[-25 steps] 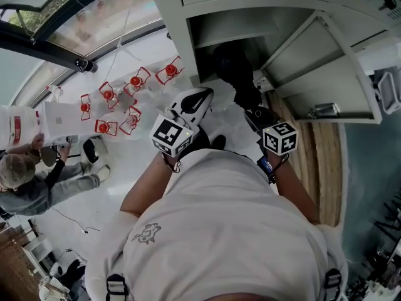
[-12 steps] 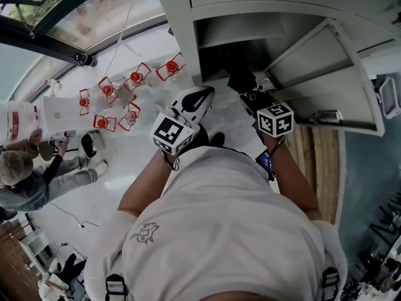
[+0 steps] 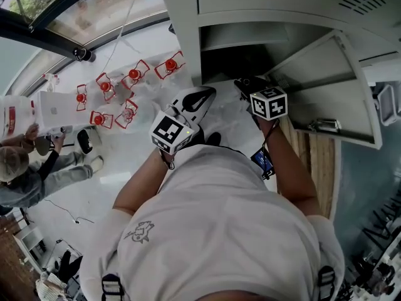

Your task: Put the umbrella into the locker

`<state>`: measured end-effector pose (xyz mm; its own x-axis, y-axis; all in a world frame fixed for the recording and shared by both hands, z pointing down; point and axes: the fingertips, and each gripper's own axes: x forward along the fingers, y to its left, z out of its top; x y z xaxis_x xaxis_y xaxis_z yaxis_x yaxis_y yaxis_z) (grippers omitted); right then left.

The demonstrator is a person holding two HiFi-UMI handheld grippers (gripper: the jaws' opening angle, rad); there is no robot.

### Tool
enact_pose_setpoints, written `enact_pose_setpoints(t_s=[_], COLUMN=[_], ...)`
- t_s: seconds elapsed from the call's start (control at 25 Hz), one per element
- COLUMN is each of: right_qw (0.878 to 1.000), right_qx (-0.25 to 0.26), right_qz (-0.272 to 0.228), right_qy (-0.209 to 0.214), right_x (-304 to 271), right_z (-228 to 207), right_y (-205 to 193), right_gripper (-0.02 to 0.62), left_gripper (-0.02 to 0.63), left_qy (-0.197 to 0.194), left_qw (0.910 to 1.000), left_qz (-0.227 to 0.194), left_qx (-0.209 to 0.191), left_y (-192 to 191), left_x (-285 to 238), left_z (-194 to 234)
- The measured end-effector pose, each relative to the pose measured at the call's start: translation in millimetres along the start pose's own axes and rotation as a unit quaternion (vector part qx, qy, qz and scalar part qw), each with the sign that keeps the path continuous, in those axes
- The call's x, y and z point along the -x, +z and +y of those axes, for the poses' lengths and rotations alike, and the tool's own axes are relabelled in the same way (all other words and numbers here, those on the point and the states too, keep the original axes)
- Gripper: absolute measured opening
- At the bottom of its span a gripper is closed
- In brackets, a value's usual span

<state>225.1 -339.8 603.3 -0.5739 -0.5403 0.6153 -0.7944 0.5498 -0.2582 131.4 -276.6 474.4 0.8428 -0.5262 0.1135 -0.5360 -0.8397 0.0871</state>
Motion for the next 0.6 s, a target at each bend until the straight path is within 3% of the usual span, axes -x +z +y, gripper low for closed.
enact_pose_setpoints(t_s=[0.6], right_qw=[0.998], right_qx=[0.042], right_qz=[0.039], right_qy=[-0.005], right_x=[-69.1], right_z=[-31.3], right_y=[33.0], right_gripper=[0.153], left_gripper=[0.011], left_qy=[0.015], left_qw=[0.9998], left_qz=[0.007], left_qx=[-0.006], left_y=[4.9], left_x=[4.2], left_z=[15.5])
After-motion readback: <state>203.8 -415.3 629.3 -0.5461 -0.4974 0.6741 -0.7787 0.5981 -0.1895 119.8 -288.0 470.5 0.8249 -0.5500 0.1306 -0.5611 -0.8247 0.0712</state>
